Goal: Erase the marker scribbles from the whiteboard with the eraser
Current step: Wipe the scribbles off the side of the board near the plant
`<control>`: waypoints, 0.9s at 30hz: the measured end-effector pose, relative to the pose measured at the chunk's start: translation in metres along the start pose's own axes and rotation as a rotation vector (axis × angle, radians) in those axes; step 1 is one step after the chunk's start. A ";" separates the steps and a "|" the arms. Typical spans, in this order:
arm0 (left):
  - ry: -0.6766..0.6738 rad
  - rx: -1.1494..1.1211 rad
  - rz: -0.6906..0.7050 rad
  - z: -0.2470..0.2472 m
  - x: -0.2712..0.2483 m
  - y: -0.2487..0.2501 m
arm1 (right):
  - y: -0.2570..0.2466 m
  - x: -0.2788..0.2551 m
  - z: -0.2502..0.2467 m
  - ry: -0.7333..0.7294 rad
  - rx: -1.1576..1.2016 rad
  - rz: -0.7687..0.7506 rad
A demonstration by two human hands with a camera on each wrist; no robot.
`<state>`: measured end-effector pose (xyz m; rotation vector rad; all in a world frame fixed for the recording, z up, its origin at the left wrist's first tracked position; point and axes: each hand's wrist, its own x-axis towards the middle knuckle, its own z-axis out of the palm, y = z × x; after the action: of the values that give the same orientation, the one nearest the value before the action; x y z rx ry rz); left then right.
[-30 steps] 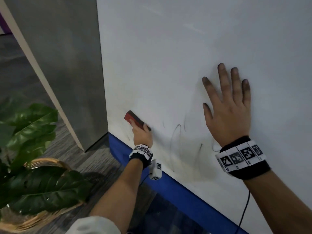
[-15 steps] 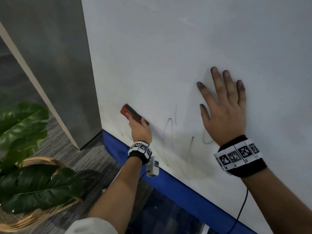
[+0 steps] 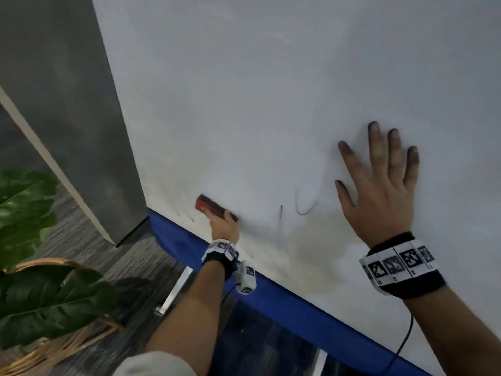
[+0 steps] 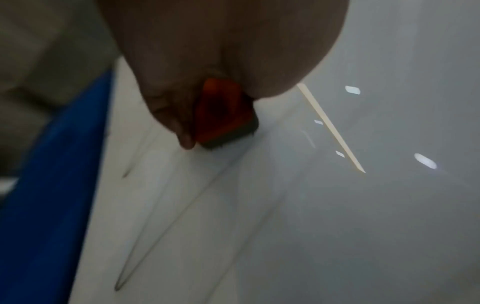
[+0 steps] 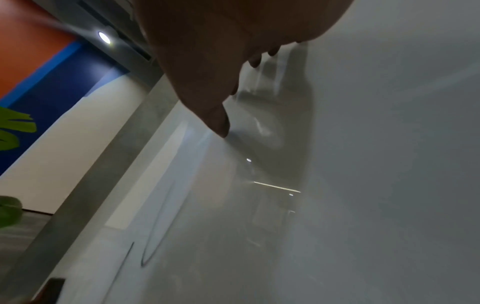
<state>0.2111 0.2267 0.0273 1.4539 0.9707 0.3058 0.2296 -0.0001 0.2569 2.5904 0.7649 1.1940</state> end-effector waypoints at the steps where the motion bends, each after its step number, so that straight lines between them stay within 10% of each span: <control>1: 0.004 0.000 -0.085 0.000 0.002 -0.006 | 0.005 -0.010 0.001 -0.017 -0.009 -0.004; 4: 0.066 0.043 -0.022 0.012 -0.014 0.011 | 0.014 -0.029 0.003 -0.044 -0.030 -0.015; 10: 0.051 0.188 0.837 0.052 -0.121 0.077 | 0.026 -0.045 0.005 -0.071 -0.022 0.007; 13: 0.103 0.210 0.796 0.064 -0.119 0.068 | 0.033 -0.054 0.005 -0.079 -0.009 0.022; 19: 0.103 -0.001 0.227 0.057 -0.096 0.021 | 0.047 -0.071 0.009 -0.112 0.004 -0.016; 25: -0.070 0.220 0.947 0.091 -0.160 0.036 | 0.044 -0.078 0.012 -0.110 0.020 -0.010; 27: -0.057 0.233 0.906 0.095 -0.152 0.024 | 0.046 -0.081 0.013 -0.121 0.025 -0.015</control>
<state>0.1948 0.0577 0.0890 2.0483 0.2442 0.8168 0.2128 -0.0810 0.2119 2.6440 0.7781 1.0185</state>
